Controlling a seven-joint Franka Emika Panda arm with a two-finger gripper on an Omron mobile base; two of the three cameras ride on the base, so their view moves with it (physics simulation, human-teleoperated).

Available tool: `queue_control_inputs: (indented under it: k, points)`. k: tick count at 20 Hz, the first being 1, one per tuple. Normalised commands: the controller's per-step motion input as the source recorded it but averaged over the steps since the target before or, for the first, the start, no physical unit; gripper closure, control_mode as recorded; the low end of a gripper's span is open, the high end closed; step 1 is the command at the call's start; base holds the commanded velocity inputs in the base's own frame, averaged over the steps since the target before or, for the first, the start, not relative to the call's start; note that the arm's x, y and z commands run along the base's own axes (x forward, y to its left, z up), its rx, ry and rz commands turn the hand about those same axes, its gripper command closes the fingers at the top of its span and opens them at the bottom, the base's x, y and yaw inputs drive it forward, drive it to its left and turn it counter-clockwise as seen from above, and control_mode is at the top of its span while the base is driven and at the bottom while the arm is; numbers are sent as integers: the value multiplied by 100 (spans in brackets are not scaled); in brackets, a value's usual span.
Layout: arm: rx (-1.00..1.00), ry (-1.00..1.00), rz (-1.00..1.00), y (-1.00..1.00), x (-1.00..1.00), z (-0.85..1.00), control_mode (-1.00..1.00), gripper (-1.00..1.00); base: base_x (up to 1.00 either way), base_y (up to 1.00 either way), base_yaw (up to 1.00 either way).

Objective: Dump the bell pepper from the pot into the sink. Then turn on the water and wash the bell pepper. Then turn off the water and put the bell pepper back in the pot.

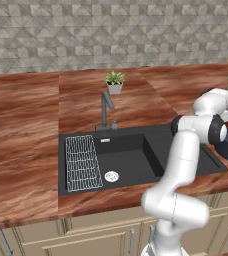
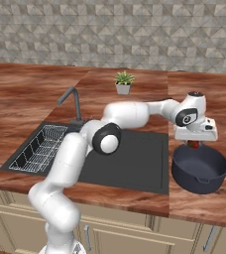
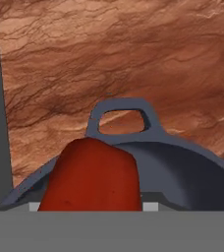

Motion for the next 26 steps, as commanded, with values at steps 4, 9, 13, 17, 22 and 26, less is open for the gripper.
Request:
queue_control_inputs:
  k: [4,9,13,17,22,26]
  points:
    - [0,0,-4,-30,-69,0,-100,100,0,0,0]
    - [0,0,-5,-8,-51,-21,-100,100,0,0,0]
    - [0,0,-4,0,-29,-21,-100,100,0,0,0]
    - [0,0,-2,0,-27,-13,-100,100,0,0,0]
    - [0,0,-1,0,-32,-26,-100,100,0,0,0]
    - [0,0,0,4,-16,-29,-100,100,0,0,0]
